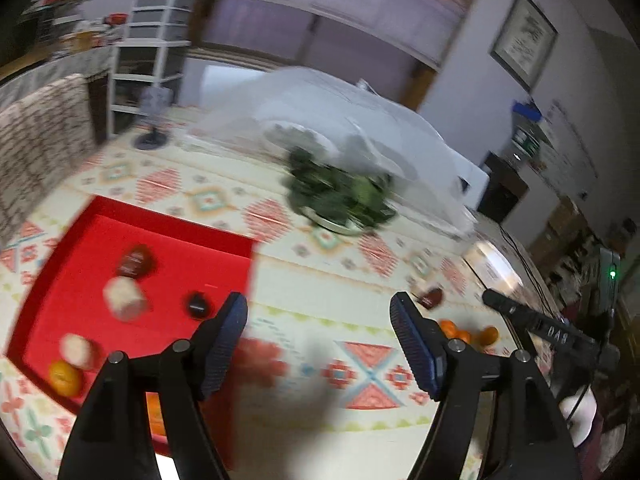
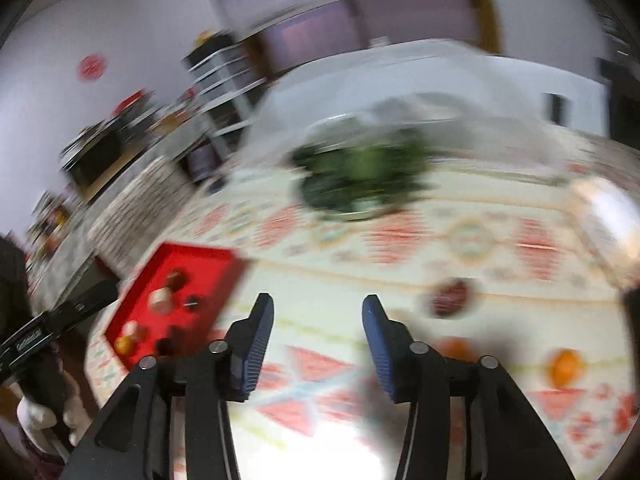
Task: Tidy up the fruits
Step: 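Drop the red date and dark plum into the red tray, opening both grippers, then grasp a mandarin with the left gripper and carry it toward the red tray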
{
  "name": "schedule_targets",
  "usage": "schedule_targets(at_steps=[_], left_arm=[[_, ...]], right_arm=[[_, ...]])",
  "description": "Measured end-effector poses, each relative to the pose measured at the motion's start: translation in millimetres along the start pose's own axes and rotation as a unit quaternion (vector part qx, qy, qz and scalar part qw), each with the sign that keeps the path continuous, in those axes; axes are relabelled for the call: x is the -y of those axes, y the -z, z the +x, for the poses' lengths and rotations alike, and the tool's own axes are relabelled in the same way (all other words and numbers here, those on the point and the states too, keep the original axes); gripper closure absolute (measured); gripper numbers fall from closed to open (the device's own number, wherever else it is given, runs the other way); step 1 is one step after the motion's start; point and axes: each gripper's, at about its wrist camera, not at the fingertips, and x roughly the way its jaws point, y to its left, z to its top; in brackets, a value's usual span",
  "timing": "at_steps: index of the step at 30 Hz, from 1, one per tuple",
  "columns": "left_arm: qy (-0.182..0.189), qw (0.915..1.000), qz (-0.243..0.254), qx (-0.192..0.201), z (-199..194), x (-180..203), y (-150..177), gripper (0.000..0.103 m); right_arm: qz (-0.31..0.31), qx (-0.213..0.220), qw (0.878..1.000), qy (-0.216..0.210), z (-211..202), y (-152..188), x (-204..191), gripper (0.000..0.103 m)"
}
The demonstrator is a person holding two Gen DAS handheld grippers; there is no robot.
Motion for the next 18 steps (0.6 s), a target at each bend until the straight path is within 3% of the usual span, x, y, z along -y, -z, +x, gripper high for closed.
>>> schedule_targets(at_steps=[8, 12, 18], left_arm=[[0.035, 0.9956, 0.06, -0.062, 56, 80, 30, 0.03], [0.044, 0.9905, 0.095, -0.089, 79, 115, 45, 0.03], [0.056, 0.9837, 0.132, -0.109, 104, 149, 62, 0.03]], right_arm=[[0.072, -0.002, 0.994, 0.077, -28, 28, 115, 0.051], [0.097, -0.01, 0.992, 0.075, -20, 40, 143, 0.051], [0.095, -0.017, 0.993, 0.067, -1, 46, 155, 0.051]])
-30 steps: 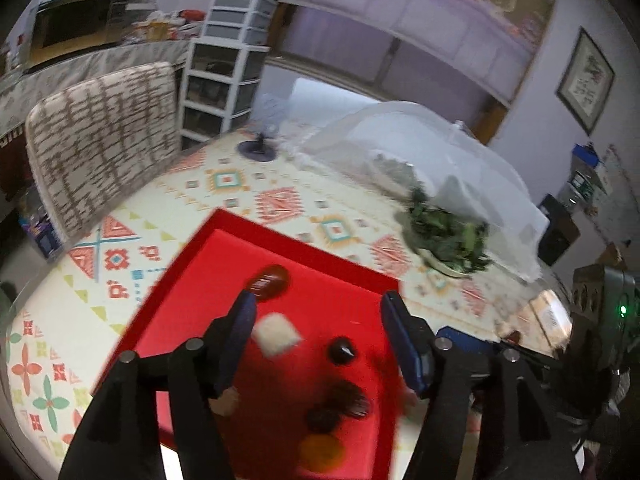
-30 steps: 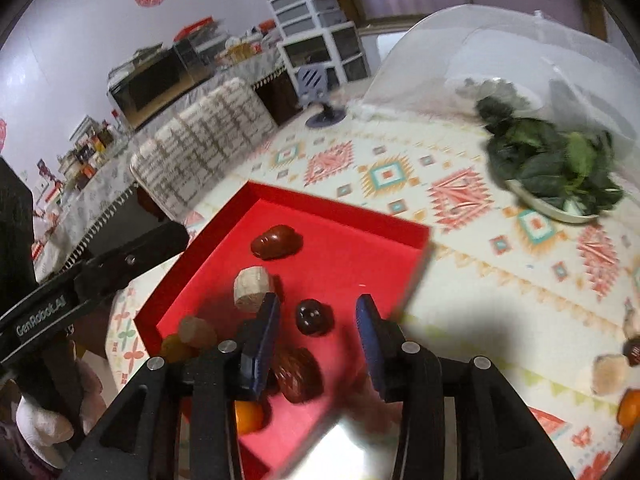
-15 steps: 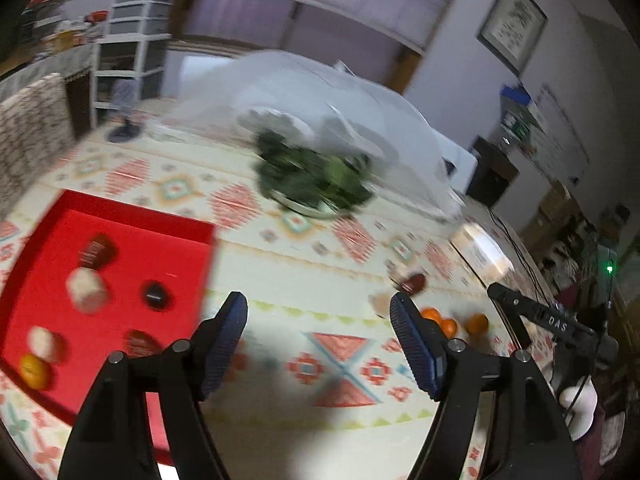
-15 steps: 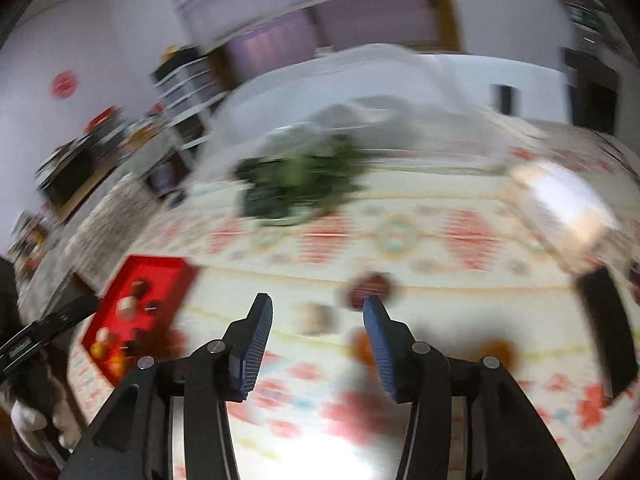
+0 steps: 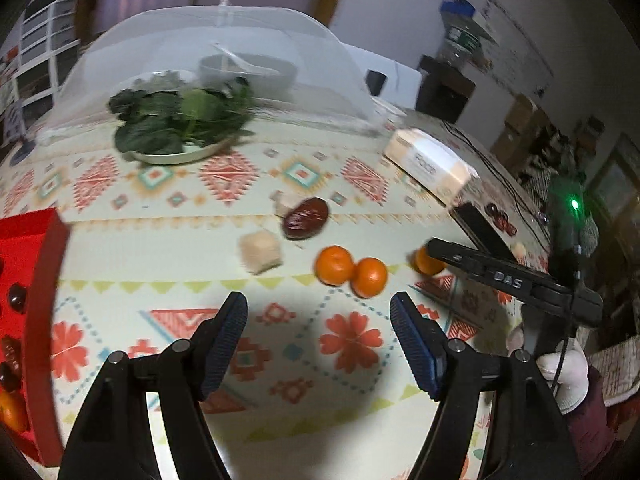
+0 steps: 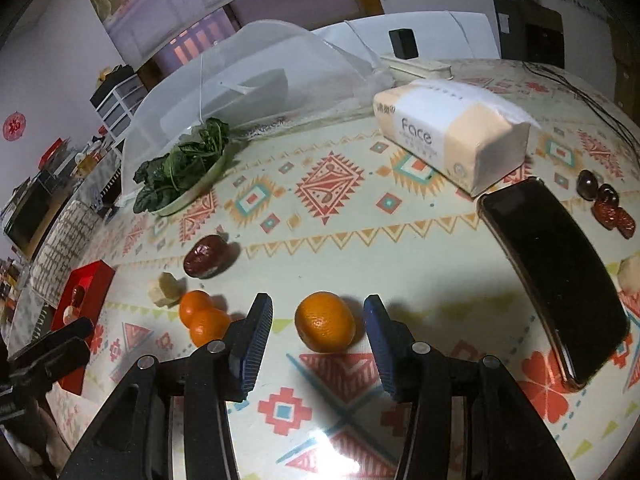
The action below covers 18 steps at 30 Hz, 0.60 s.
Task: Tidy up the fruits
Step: 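Grasp a mandarin with the left gripper and carry it toward the red tray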
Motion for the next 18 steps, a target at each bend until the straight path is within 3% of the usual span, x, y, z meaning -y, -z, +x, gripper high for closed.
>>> schedule_targets(at_steps=[7, 9, 14, 18], left_arm=[[0.018, 0.9985, 0.052, -0.003, 21, 30, 0, 0.03], [0.029, 0.9965, 0.078, 0.0, 27, 44, -1, 0.03], [0.041, 0.9913, 0.125, -0.008, 52, 69, -6, 0.032], [0.013, 0.9879, 0.154, -0.012, 78, 74, -13, 0.032]], right_arm=[[-0.012, -0.006, 1.0, 0.001, 17, 4, 2, 0.052], [-0.016, -0.006, 1.0, 0.002, 18, 5, 3, 0.066], [0.003, 0.004, 1.0, 0.008, 13, 5, 13, 0.067], [0.033, 0.01, 0.999, -0.005, 8, 3, 28, 0.067]])
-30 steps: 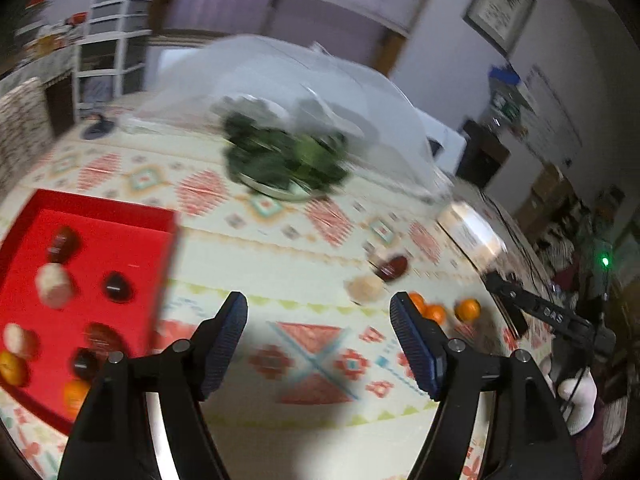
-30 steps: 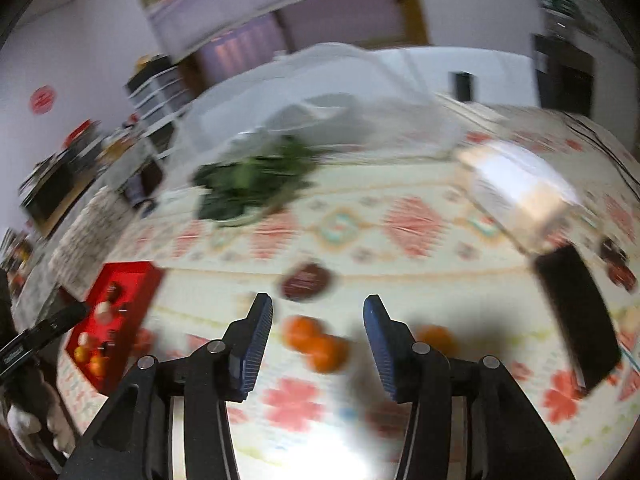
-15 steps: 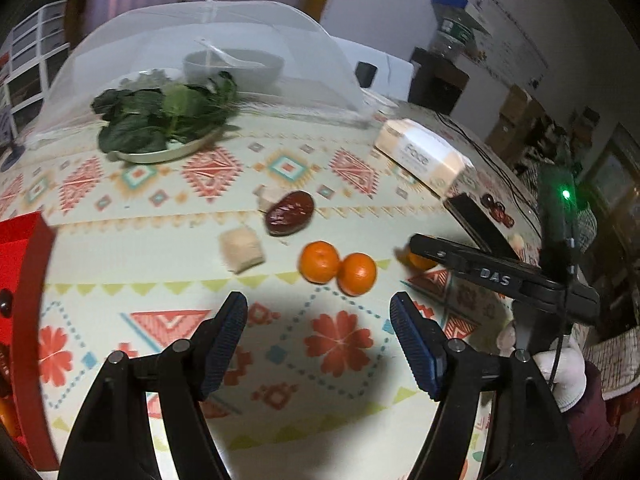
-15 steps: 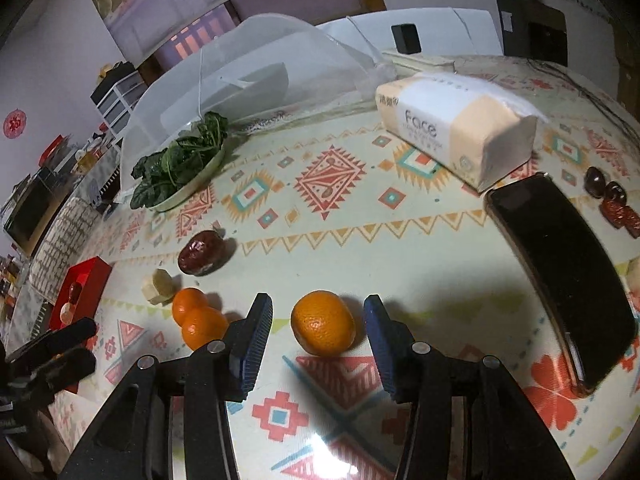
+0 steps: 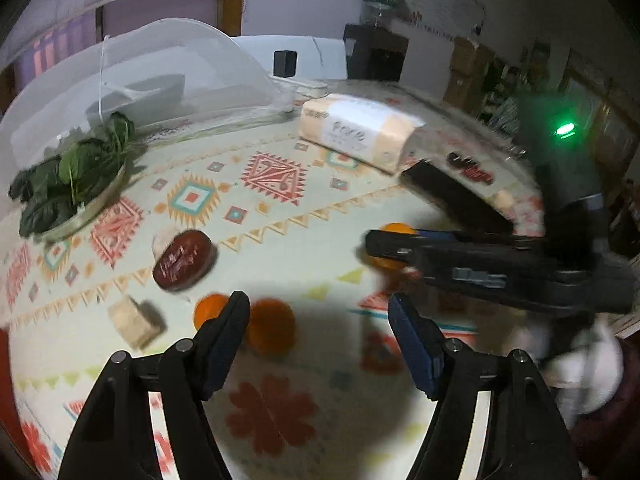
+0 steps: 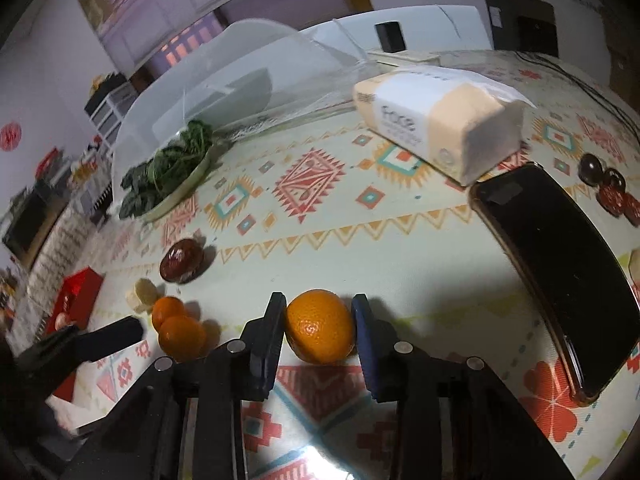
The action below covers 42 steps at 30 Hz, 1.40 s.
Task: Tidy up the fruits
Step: 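Grasp a mandarin with the left gripper and carry it toward the red tray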
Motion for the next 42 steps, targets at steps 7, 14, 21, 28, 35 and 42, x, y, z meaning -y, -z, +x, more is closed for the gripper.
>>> schedule_targets(at_steps=[7, 14, 21, 28, 35, 42], left_arm=[[0.008, 0.9995, 0.026, -0.016, -8, 12, 8, 0.041], [0.003, 0.9998, 0.019, -0.01, -13, 16, 17, 0.041], [0.008, 0.9997, 0.014, -0.017, 15, 22, 10, 0.041], [-0.005, 0.9997, -0.008, -0.025, 28, 15, 8, 0.071], [-0.01, 0.9989, -0.045, -0.012, 2, 2, 22, 0.071], [-0.01, 0.9892, -0.141, 0.038, -68, -47, 49, 0.071]], right_arm=[[0.008, -0.001, 1.0, -0.016, -2, -1, 1, 0.066], [0.012, -0.007, 1.0, -0.026, -1, 1, -1, 0.066], [0.015, -0.006, 1.0, -0.02, -1, 0, 0, 0.066], [0.021, -0.001, 1.0, -0.012, -2, 0, 5, 0.066], [0.018, 0.001, 1.0, -0.009, -1, 0, 5, 0.066], [0.011, 0.011, 1.0, -0.003, -1, 2, 2, 0.066]])
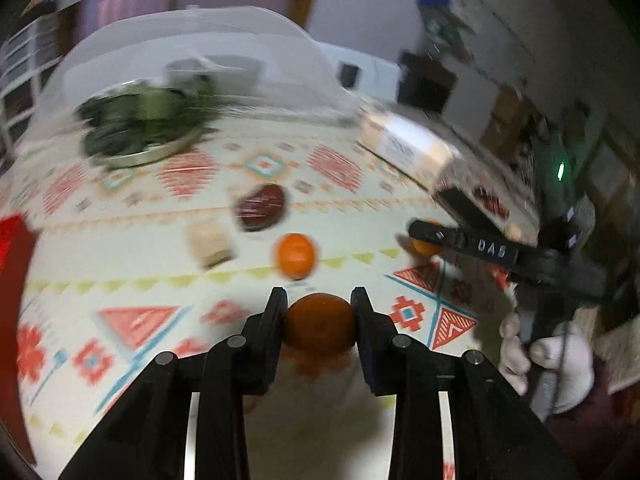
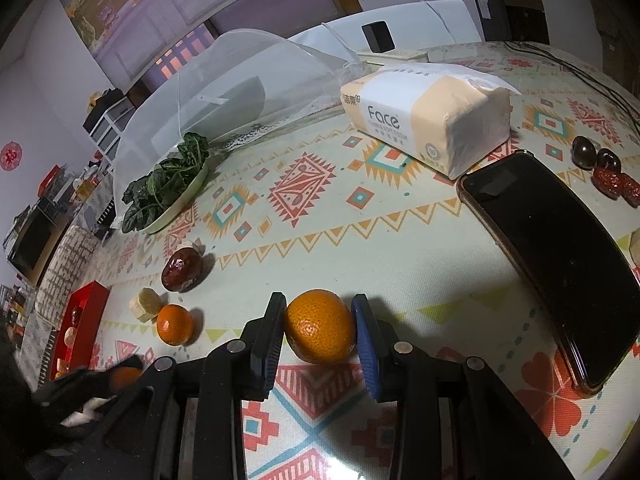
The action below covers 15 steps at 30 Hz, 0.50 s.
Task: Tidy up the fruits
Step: 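Grasp a mandarin with the left gripper and carry it toward the red tray, then lower both held mandarins into the red tray and open both grippers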
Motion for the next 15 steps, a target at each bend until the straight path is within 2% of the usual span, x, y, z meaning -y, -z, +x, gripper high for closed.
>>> schedule_targets(at_steps=[4, 8, 15], left_arm=[[-0.026, 0.9974, -0.058, 0.035, -47, -47, 9, 0.071], [-0.062, 0.9894, -0.111, 0.07, -94, -101, 23, 0.071], [-0.126, 0.9661, -0.195, 0.114, -151, -190, 51, 0.071]], right_arm=[[-0.008, 0.006, 1.0, 0.012, -1, 0, -3, 0.066], [-0.012, 0.009, 1.0, 0.016, -11, 2, -18, 0.066], [-0.092, 0.017, 0.995, -0.039, -41, 11, -119, 0.066]])
